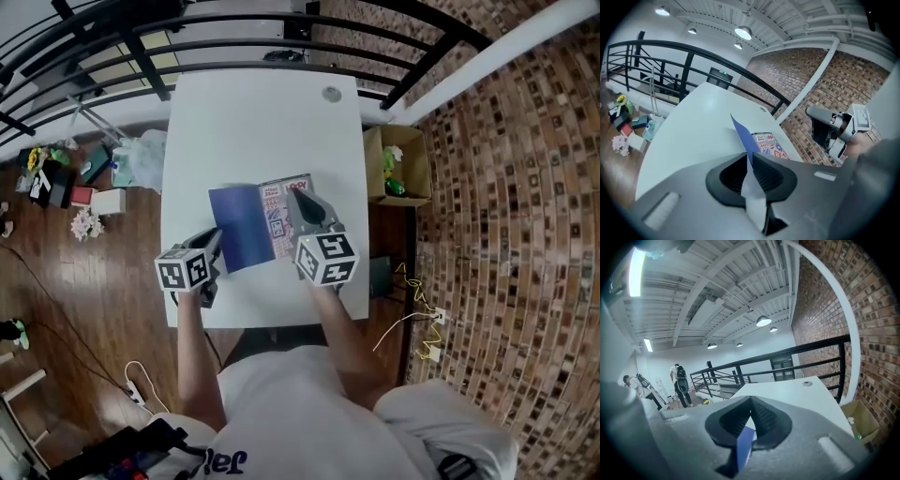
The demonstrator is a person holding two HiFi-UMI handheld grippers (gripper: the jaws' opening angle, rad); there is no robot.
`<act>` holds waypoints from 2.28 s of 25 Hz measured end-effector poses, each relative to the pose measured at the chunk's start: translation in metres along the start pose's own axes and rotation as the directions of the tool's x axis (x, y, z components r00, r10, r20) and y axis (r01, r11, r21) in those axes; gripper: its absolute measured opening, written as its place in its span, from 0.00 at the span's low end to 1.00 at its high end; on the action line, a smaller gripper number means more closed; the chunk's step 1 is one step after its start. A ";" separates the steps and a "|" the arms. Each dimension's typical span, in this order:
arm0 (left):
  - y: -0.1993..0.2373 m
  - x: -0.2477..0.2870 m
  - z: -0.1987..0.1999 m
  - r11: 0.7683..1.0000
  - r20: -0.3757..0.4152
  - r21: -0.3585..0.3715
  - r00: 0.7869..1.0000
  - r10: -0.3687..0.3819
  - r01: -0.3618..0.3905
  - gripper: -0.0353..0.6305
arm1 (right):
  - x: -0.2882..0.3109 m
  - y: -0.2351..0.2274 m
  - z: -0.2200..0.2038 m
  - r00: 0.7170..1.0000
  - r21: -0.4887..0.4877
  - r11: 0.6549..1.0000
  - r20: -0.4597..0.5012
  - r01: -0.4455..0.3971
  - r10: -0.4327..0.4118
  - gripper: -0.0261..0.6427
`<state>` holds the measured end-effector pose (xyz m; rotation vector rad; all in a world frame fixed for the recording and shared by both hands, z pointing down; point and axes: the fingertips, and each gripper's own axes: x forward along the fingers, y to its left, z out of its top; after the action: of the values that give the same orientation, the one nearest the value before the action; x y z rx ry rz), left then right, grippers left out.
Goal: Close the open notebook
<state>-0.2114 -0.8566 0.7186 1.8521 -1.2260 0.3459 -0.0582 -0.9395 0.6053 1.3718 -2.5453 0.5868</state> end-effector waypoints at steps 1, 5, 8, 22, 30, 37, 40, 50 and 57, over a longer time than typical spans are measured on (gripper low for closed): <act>-0.005 -0.001 0.004 1.000 0.007 0.007 1.000 -0.019 0.019 0.14 | -0.002 -0.002 0.001 1.000 0.001 1.000 0.003 0.006 -0.006 0.02; -0.033 0.003 0.024 0.994 0.019 0.031 0.994 -0.105 0.105 0.12 | -0.014 -0.016 0.005 0.999 0.007 0.999 0.018 0.037 -0.037 0.02; -0.060 0.010 0.042 0.985 0.035 0.016 0.985 -0.170 0.169 0.11 | -0.023 -0.028 0.007 0.997 0.016 0.998 0.029 0.064 -0.065 0.02; -0.165 0.101 0.030 0.965 -0.054 0.049 0.966 -0.254 0.257 0.09 | -0.078 -0.107 0.009 0.968 0.052 0.969 0.057 0.241 -0.244 0.02; -0.176 0.172 -0.007 0.984 -0.161 0.082 0.976 -0.144 0.159 0.09 | -0.114 -0.154 0.003 0.937 0.103 0.936 0.061 0.336 -0.343 0.02; -0.174 0.208 -0.034 0.982 -0.236 0.155 0.970 -0.066 0.105 0.14 | -0.124 -0.176 -0.005 0.927 0.138 0.922 0.056 0.360 -0.371 0.02; -0.173 0.214 -0.040 0.981 -0.241 0.176 0.970 -0.038 0.082 0.15 | -0.125 -0.180 0.001 0.927 0.144 0.923 0.070 0.357 -0.369 0.02; -0.201 0.178 -0.011 0.965 -0.140 0.206 0.981 -0.133 0.160 0.17 | -0.138 -0.169 0.020 0.929 0.145 0.933 0.123 0.330 -0.348 0.02; -0.208 0.067 0.035 0.950 0.081 0.266 0.978 -0.192 0.165 0.08 | -0.151 -0.086 0.056 0.945 0.065 0.970 0.220 0.235 -0.244 0.02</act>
<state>-0.0097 -0.8952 0.6347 2.2136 -1.1128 0.3226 0.0976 -0.8913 0.5241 1.8244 -2.4870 0.4585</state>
